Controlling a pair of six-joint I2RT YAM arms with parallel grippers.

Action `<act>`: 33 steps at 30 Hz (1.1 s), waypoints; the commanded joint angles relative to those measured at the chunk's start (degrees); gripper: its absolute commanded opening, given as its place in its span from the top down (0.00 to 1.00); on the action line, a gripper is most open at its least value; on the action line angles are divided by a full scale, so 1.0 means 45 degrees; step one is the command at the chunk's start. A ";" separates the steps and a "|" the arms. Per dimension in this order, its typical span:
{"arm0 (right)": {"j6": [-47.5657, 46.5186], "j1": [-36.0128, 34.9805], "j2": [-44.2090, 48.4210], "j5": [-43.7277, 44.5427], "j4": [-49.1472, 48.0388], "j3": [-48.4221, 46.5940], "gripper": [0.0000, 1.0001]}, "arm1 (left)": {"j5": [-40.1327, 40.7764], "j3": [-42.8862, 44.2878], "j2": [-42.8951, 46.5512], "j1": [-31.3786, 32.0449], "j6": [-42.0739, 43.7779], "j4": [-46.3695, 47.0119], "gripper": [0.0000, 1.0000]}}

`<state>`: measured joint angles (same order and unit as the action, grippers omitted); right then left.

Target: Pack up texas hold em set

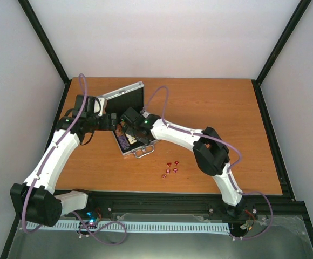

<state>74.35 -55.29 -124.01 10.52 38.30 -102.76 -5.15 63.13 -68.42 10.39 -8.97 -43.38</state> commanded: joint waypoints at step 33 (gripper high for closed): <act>-0.9834 0.1622 -0.2513 -0.3999 0.1725 -0.2756 0.00 | 0.0732 0.0560 -0.0836 -0.0083 -0.0327 0.0505 0.00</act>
<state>33.34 -47.66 -136.73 -10.35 40.32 -117.14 -2.59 63.29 -71.66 10.39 -9.93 -42.70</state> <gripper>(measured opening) 0.999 0.998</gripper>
